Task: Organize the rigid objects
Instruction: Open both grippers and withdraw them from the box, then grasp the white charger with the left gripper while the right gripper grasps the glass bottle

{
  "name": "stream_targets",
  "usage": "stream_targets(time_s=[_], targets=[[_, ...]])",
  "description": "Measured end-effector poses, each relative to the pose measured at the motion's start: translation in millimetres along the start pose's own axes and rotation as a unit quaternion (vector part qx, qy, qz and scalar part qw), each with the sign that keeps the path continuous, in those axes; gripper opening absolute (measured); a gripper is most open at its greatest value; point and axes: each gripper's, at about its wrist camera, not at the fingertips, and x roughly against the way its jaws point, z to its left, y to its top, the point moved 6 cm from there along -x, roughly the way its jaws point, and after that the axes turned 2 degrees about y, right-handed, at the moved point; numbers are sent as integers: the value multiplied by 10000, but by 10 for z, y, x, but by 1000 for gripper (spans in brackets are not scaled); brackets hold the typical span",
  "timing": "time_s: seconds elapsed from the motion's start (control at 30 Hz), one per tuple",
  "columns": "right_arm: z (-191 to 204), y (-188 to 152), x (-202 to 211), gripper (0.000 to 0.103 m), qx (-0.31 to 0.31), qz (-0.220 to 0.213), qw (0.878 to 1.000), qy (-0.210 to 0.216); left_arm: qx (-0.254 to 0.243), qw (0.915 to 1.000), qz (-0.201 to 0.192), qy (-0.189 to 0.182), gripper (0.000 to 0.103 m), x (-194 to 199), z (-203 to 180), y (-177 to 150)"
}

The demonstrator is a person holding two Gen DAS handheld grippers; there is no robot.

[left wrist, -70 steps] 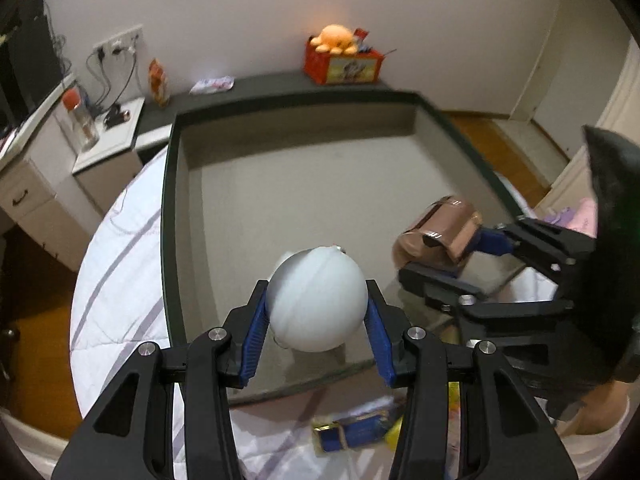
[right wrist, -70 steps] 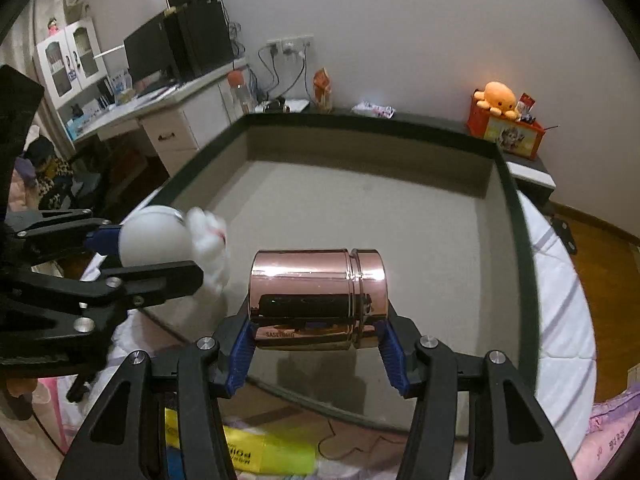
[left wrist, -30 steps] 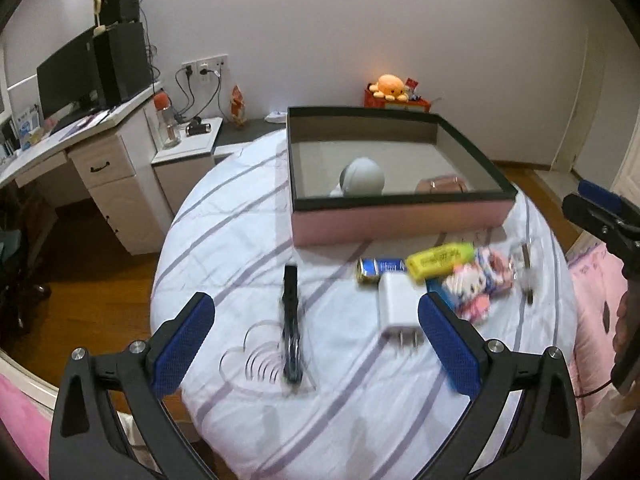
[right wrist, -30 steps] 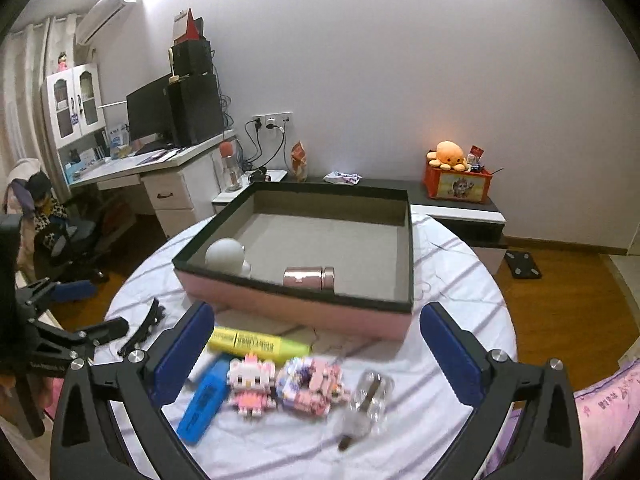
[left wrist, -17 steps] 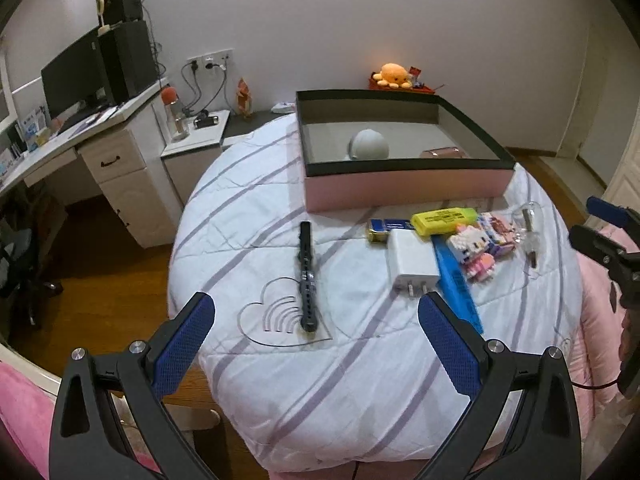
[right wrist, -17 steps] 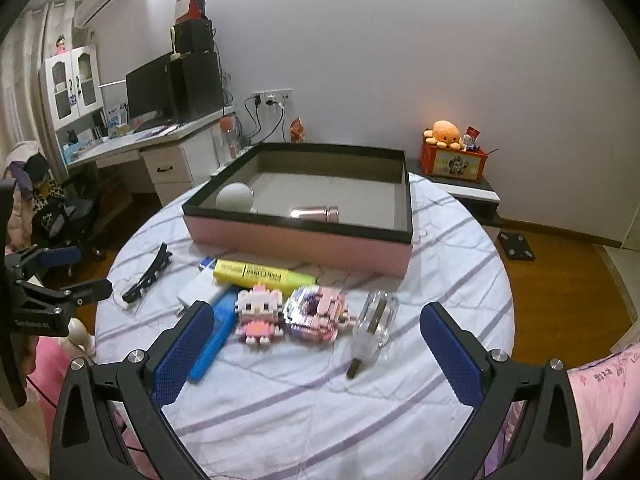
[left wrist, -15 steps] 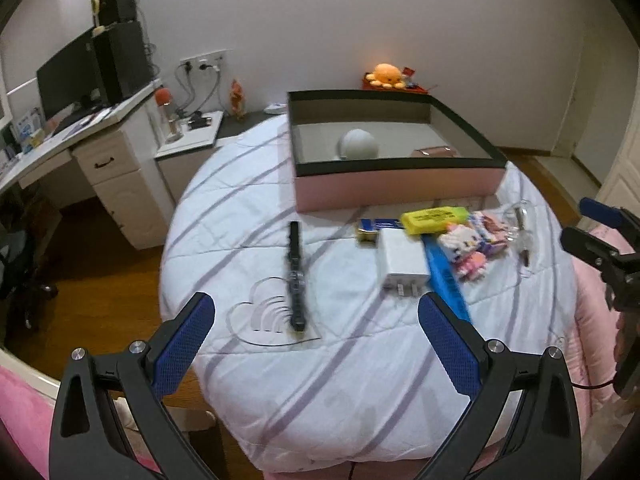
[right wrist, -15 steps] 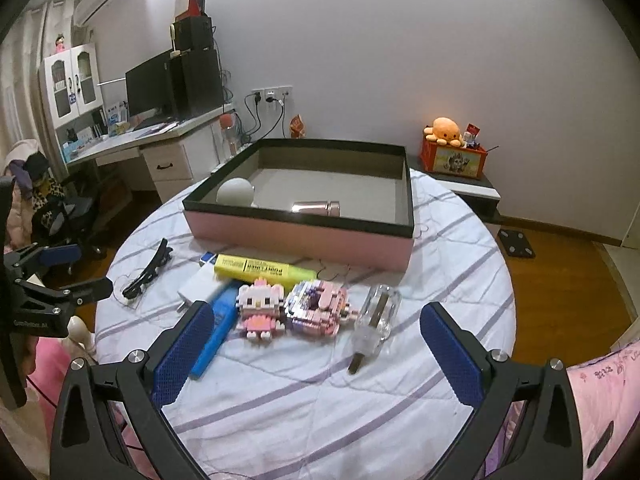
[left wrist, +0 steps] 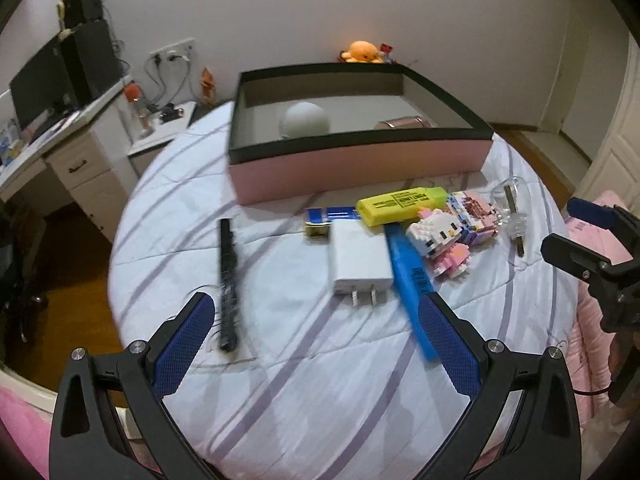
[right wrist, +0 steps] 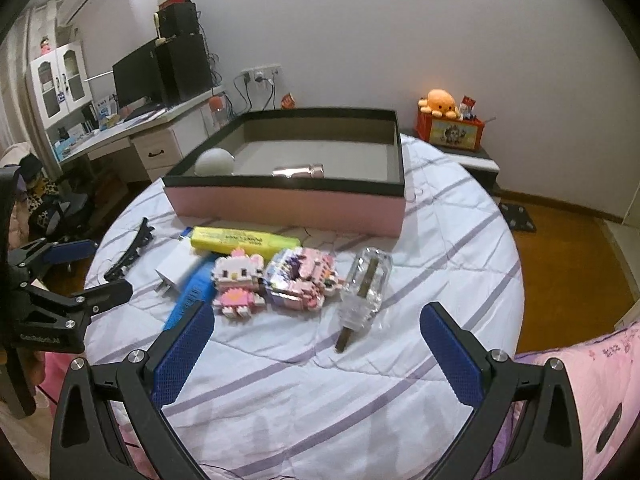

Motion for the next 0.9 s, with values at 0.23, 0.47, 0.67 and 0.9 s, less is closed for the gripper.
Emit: stream_targets(time_s=[0.23,0.47,0.67,0.9], targets=[[-172,-63,-174,103,-150,166,9997,-67,-218,9995,189,126,103,-239,-102,79],[-288,-82,-353,103,-266,349,9990,-72,-207,9991,344,126,94,-429,-100,150],[-329,-97,-447,103,-314,446,9985,-46,-171,9981,583,42,82,-554,-24,130],[-350,-78,-491,103,-366,446,9983,-30,-275,9974,667,-84,63,-663,-106,177]])
